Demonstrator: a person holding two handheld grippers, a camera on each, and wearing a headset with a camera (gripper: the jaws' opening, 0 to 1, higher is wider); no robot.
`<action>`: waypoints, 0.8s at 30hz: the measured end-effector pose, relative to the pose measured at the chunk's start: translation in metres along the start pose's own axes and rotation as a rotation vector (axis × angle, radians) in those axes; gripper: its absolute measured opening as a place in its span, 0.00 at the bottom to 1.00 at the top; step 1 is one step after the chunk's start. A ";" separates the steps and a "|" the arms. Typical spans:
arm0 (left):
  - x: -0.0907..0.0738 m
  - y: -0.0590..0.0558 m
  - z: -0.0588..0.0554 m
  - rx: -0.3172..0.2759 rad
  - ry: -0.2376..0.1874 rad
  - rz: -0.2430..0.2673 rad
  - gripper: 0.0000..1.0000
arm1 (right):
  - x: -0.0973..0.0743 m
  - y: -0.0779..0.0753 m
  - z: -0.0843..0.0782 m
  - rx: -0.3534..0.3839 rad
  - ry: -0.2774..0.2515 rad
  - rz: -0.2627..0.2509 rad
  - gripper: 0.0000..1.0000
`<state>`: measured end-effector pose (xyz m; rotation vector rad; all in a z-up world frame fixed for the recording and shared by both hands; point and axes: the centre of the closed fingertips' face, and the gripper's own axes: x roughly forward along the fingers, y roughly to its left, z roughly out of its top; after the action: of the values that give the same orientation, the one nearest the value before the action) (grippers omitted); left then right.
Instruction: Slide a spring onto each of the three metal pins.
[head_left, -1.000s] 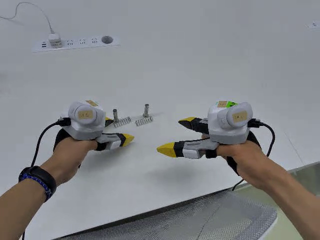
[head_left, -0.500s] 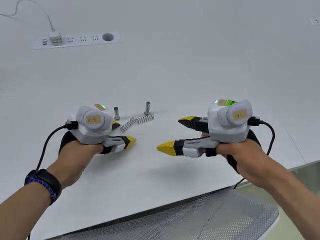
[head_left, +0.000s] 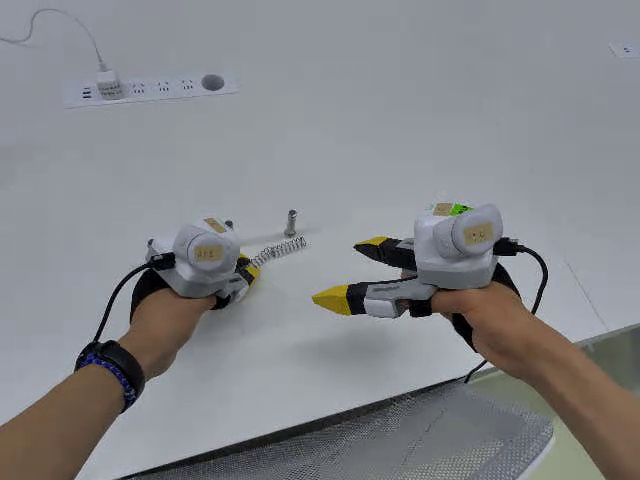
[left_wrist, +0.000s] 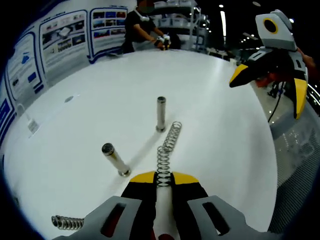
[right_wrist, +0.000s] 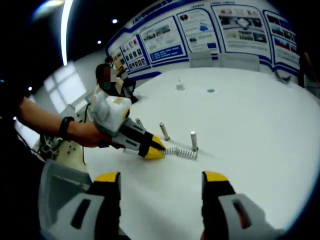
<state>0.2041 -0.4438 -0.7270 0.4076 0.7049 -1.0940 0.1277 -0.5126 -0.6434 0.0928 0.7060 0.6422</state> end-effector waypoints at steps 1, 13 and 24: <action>0.001 0.002 -0.001 0.011 0.006 0.003 0.11 | 0.000 0.000 -0.001 0.000 0.002 0.001 0.67; -0.011 0.016 -0.015 -0.011 0.023 0.035 0.11 | 0.002 0.004 0.004 -0.008 -0.003 0.009 0.66; -0.026 0.019 -0.020 -0.041 0.003 0.057 0.11 | 0.006 0.010 0.004 -0.015 -0.001 0.026 0.66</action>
<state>0.2076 -0.4062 -0.7234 0.3924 0.7130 -1.0241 0.1284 -0.5005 -0.6411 0.0881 0.6995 0.6722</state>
